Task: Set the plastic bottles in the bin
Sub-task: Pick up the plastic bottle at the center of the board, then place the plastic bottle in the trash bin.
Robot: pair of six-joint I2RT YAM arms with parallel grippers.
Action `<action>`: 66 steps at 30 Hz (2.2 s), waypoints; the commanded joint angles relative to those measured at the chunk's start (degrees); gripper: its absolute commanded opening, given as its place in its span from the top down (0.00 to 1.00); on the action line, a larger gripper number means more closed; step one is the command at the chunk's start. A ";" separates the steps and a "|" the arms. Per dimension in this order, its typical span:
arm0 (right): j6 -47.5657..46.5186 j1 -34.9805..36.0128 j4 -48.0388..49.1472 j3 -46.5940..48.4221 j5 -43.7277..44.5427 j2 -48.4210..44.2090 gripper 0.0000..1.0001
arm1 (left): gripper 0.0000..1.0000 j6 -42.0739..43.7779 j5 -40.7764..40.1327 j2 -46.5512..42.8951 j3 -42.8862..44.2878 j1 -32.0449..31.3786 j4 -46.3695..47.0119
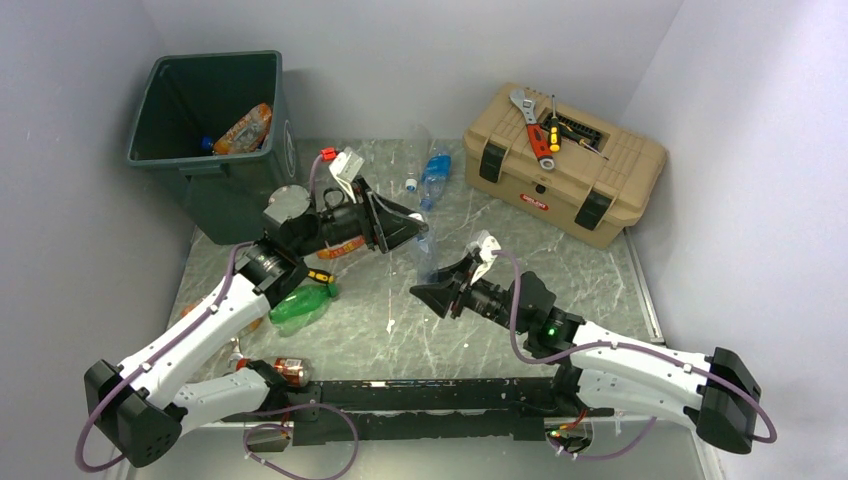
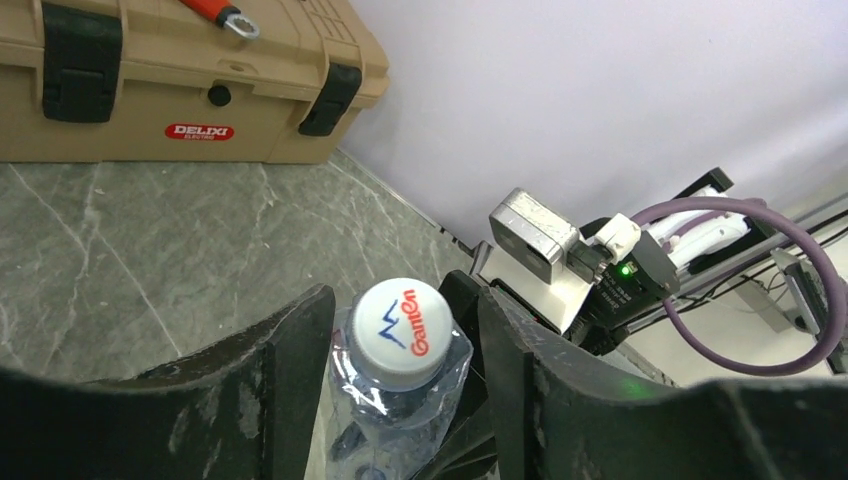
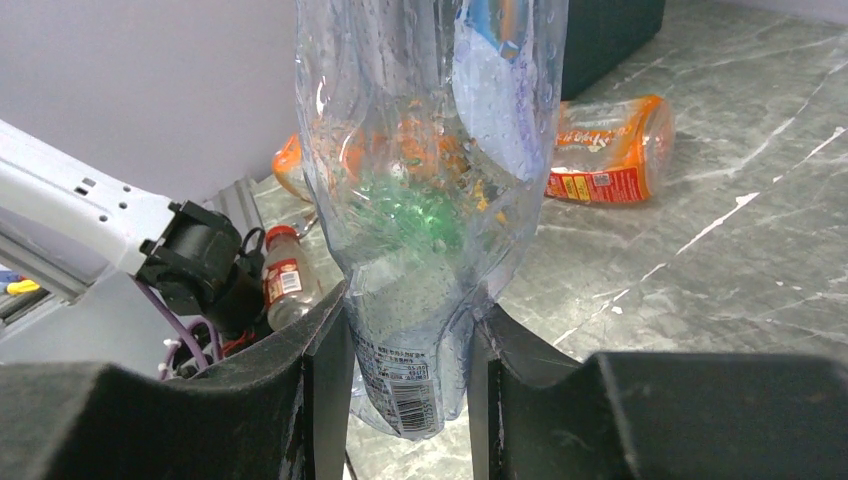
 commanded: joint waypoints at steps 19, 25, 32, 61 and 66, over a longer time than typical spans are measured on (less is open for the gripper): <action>0.06 -0.08 6.52 0.94 2.84 0.25 0.82 | 0.60 0.02 5.39 1.28 0.05 -0.69 -0.77; 0.64 -0.09 7.63 0.37 3.89 -0.09 0.79 | 0.97 0.40 6.06 1.54 0.30 -0.69 -0.74; 1.09 -0.16 -4.99 6.03 2.22 -2.45 0.00 | 1.00 7.79 -2.79 -0.48 6.67 -0.65 -10.93; 10.52 -0.16 -23.33 -5.95 10.60 -25.66 0.00 | 1.00 33.93 -30.75 22.87 31.98 38.43 25.10; 14.09 -0.16 -21.74 -10.62 12.48 -27.28 0.01 | 1.00 34.03 -28.03 28.97 31.93 43.01 28.46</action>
